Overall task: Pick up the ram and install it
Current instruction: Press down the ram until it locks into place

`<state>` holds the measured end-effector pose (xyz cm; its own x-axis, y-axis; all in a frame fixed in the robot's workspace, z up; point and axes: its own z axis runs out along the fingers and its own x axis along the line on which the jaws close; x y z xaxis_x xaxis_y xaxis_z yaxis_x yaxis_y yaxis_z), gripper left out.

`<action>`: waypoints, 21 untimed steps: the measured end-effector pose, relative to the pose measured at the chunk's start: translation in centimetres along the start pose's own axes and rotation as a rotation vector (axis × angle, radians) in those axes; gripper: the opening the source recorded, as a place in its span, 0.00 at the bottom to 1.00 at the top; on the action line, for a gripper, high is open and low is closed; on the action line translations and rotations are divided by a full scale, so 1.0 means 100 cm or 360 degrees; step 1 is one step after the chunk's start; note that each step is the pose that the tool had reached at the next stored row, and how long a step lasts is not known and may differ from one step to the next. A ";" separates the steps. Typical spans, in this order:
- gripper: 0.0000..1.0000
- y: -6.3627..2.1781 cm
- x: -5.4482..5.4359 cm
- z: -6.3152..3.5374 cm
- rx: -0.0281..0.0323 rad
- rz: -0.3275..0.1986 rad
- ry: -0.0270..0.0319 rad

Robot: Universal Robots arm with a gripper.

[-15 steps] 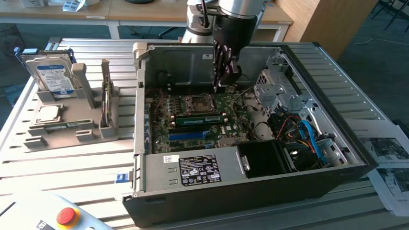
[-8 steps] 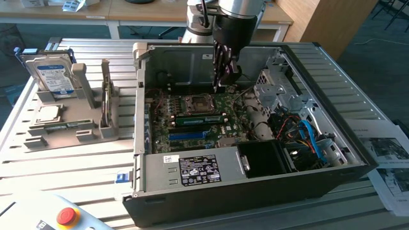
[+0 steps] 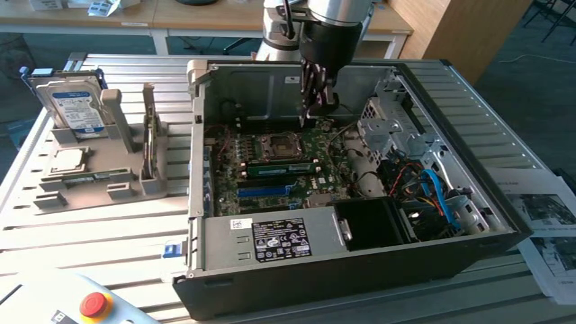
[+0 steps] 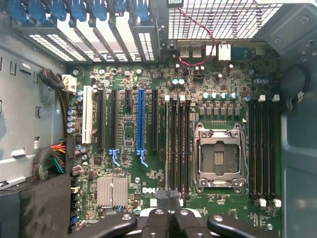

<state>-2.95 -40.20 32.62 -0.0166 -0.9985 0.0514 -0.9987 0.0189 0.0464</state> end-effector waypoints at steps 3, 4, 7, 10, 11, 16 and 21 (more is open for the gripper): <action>0.10 0.0000 0.000 0.0000 0.00000 0.0000 0.00000; 0.10 0.0000 0.000 0.0000 0.00000 0.0000 -0.00001; 0.10 0.0000 0.000 0.0000 0.00000 0.0000 -0.00001; 0.10 0.0000 0.000 0.0000 0.00000 0.0000 -0.00001; 0.10 0.0000 0.000 0.0000 0.00000 0.0000 0.00000; 0.10 0.0000 0.000 0.0003 -0.00001 0.0000 0.00001; 0.10 -0.0001 0.000 0.0063 -0.00001 0.0000 0.00001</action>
<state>-2.97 -40.20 31.99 -0.0165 -0.9985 0.0514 -0.9987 0.0189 0.0465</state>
